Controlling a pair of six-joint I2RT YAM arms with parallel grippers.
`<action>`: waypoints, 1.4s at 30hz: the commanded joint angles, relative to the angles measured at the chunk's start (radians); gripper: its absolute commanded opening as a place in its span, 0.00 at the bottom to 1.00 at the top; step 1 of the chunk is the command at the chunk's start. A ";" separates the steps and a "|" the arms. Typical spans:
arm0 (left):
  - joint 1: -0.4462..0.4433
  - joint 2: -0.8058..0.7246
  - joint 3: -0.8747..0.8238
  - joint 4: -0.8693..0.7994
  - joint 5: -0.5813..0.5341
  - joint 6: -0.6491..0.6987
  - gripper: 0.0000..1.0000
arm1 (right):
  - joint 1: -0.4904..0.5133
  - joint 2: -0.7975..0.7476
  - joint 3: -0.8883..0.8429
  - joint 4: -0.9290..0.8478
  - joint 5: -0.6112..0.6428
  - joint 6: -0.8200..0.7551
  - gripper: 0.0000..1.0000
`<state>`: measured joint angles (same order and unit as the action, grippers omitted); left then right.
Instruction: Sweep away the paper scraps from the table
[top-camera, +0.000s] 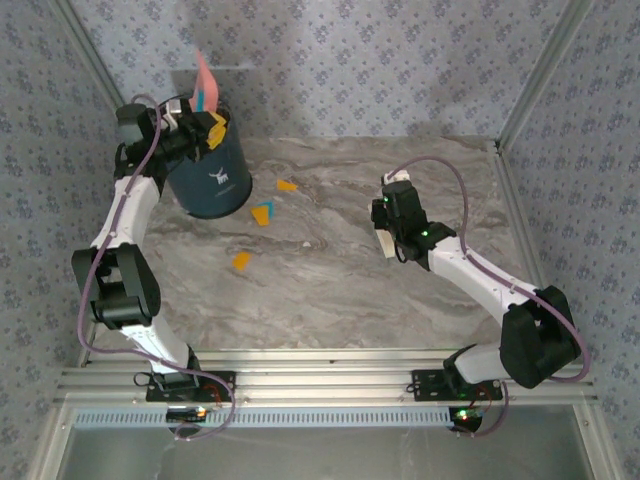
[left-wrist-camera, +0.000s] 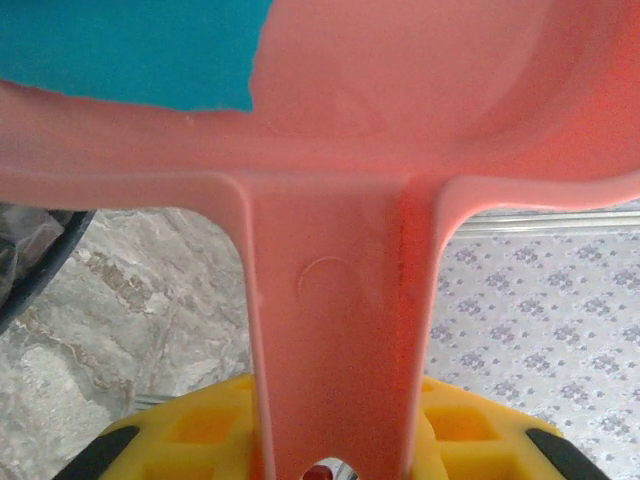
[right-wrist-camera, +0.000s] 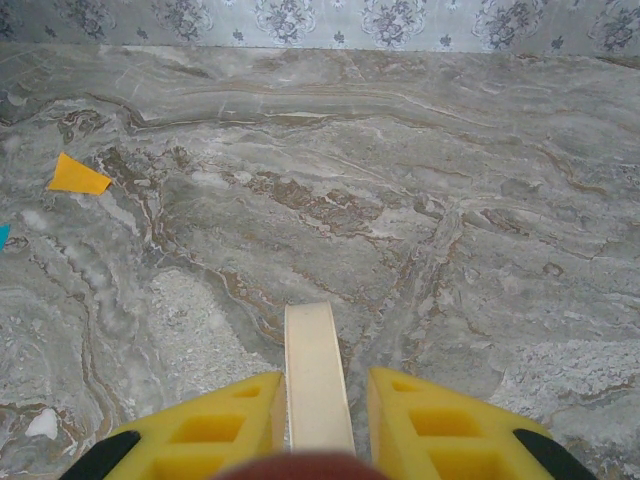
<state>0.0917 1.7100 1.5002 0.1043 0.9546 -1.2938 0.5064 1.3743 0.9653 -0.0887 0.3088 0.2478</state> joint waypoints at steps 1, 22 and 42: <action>0.008 -0.026 -0.012 0.126 0.018 -0.074 0.00 | -0.006 -0.007 -0.005 0.003 -0.002 0.019 0.00; 0.006 -0.032 -0.120 0.401 0.000 -0.328 0.00 | -0.009 -0.009 -0.013 0.003 -0.004 0.025 0.00; -0.012 0.001 -0.195 0.746 -0.048 -0.632 0.00 | -0.010 -0.010 -0.020 0.003 -0.002 0.029 0.00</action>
<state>0.0887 1.7100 1.3041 0.7212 0.9230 -1.8668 0.5034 1.3746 0.9512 -0.0910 0.3061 0.2558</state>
